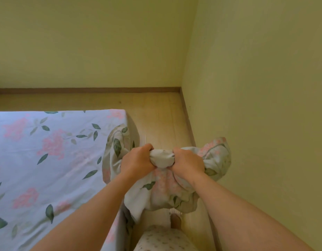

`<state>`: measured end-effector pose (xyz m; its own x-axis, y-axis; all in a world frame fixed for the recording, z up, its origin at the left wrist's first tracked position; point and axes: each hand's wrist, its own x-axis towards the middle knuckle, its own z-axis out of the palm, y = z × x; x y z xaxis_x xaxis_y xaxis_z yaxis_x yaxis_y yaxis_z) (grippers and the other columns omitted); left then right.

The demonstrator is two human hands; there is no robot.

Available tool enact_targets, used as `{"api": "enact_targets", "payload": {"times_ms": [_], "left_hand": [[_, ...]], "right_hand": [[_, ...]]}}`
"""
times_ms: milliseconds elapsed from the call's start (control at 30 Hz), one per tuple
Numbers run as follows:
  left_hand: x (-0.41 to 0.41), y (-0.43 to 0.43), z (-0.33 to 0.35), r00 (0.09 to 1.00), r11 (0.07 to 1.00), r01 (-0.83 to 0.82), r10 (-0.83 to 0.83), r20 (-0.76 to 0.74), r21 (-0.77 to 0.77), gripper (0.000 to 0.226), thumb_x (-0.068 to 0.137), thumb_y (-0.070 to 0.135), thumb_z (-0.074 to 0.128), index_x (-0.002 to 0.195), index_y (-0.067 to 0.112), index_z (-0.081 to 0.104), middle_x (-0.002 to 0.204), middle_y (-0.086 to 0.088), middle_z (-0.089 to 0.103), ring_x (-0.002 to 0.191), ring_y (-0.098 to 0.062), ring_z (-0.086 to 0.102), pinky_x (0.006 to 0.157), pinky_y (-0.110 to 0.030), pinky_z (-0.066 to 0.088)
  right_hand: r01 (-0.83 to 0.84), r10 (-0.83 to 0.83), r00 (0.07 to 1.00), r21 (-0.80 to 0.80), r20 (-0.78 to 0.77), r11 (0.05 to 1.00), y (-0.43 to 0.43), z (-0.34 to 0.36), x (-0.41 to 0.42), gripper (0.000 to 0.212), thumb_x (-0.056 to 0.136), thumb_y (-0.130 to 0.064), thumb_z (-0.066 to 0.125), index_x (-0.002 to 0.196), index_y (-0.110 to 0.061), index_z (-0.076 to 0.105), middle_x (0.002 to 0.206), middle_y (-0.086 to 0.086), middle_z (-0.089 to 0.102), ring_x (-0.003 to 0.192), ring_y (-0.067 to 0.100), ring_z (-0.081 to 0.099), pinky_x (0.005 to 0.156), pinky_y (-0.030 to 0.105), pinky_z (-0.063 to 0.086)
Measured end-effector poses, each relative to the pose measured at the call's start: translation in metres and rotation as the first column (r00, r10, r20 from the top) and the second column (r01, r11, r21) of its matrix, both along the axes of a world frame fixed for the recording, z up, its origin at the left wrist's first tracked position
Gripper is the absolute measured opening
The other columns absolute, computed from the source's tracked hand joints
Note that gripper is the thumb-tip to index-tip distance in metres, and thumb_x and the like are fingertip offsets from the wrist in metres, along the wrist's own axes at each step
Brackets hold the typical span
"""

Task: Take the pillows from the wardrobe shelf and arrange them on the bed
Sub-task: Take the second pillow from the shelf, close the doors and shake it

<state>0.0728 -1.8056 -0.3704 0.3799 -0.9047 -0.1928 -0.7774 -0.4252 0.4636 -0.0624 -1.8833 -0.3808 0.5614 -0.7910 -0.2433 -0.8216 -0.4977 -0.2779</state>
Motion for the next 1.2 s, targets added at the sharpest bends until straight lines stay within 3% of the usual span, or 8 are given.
{"api": "enact_targets", "payload": {"times_ms": [100, 333, 500, 700, 867, 933, 1100, 1200], "left_hand": [[0.019, -0.051, -0.001, 1.0, 1.0, -0.008, 0.008, 0.017, -0.027, 0.028, 0.075, 0.028, 0.068, 0.099, 0.017, 0.057, 0.09, -0.004, 0.068, 0.077, -0.022, 0.059, 0.063, -0.033, 0.049], [0.064, -0.193, 0.0, 0.998, 0.999, -0.049, 0.05, 0.036, -0.023, 0.028, 0.075, 0.03, 0.068, 0.098, 0.018, 0.057, 0.089, -0.003, 0.068, 0.076, -0.02, 0.059, 0.06, -0.032, 0.047], [0.097, -0.275, 0.0, 0.996, 0.996, -0.086, 0.086, 0.029, -0.005, 0.027, 0.076, 0.034, 0.066, 0.097, 0.02, 0.055, 0.091, -0.001, 0.068, 0.075, -0.018, 0.055, 0.056, -0.027, 0.038], [0.147, -0.349, -0.002, 0.987, 0.987, -0.155, 0.156, 0.024, -0.045, 0.027, 0.075, 0.034, 0.066, 0.095, 0.019, 0.056, 0.087, -0.002, 0.068, 0.077, -0.021, 0.059, 0.056, -0.028, 0.04], [0.2, -0.406, -0.012, 0.984, 0.983, -0.178, 0.179, 0.024, -0.039, 0.026, 0.076, 0.034, 0.065, 0.095, 0.019, 0.055, 0.086, 0.0, 0.068, 0.077, -0.02, 0.062, 0.056, -0.029, 0.042], [0.223, -0.427, -0.016, 0.981, 0.981, -0.193, 0.194, 0.013, -0.029, 0.027, 0.075, 0.035, 0.065, 0.095, 0.021, 0.055, 0.087, 0.0, 0.068, 0.08, -0.021, 0.063, 0.057, -0.029, 0.042], [0.288, -0.478, -0.019, 0.969, 0.969, -0.246, 0.246, -0.004, -0.014, 0.026, 0.074, 0.033, 0.065, 0.095, 0.022, 0.055, 0.088, 0.001, 0.068, 0.079, -0.02, 0.062, 0.055, -0.027, 0.038], [0.32, -0.502, -0.017, 0.963, 0.963, -0.271, 0.271, 0.001, -0.007, 0.027, 0.073, 0.032, 0.065, 0.096, 0.022, 0.056, 0.088, 0.0, 0.068, 0.08, -0.02, 0.062, 0.056, -0.028, 0.041]], "right_hand": [[0.006, -0.006, 1.0, -0.019, 0.009, 1.0, -0.054, -0.007, 0.021, 0.014, 0.088, -0.032, 0.049, 0.089, -0.018, 0.051, 0.091, 0.005, 0.066, 0.074, 0.026, 0.058, 0.058, 0.029, 0.04], [-0.034, 0.034, 0.999, 0.025, 0.005, 0.999, -0.2, -0.006, 0.07, 0.014, 0.089, -0.031, 0.047, 0.08, -0.022, 0.042, 0.092, 0.004, 0.065, 0.071, 0.022, 0.051, 0.058, 0.029, 0.038], [-0.088, 0.088, 0.996, 0.013, -0.001, 0.996, -0.289, -0.005, 0.106, 0.012, 0.091, -0.029, 0.044, 0.081, -0.023, 0.042, 0.078, 0.0, 0.055, 0.067, 0.022, 0.051, 0.052, 0.026, 0.033], [-0.154, 0.154, 0.988, -0.012, 0.009, 0.988, -0.372, -0.007, 0.163, 0.007, 0.089, -0.026, 0.046, 0.088, -0.019, 0.049, 0.084, 0.004, 0.067, 0.071, 0.026, 0.062, 0.053, 0.029, 0.04], [-0.203, 0.203, 0.979, -0.015, -0.007, 0.979, -0.43, -0.008, 0.217, 0.011, 0.09, -0.025, 0.045, 0.081, -0.021, 0.039, 0.076, 0.002, 0.056, 0.067, 0.023, 0.053, 0.044, 0.025, 0.027], [-0.22, 0.221, 0.975, 0.004, -0.025, 0.975, -0.454, -0.01, 0.242, 0.01, 0.09, -0.024, 0.044, 0.082, -0.021, 0.038, 0.08, 0.004, 0.058, 0.068, 0.023, 0.052, 0.044, 0.025, 0.025], [-0.256, 0.257, 0.965, 0.027, -0.05, 0.966, -0.511, -0.011, 0.311, 0.012, 0.089, -0.027, 0.046, 0.081, -0.022, 0.037, 0.093, 0.006, 0.066, 0.082, 0.029, 0.062, 0.056, 0.03, 0.036], [-0.301, 0.302, 0.952, 0.031, -0.057, 0.953, -0.54, -0.01, 0.347, 0.013, 0.089, -0.028, 0.045, 0.082, -0.021, 0.037, 0.093, 0.007, 0.067, 0.082, 0.029, 0.062, 0.049, 0.027, 0.032]]}}
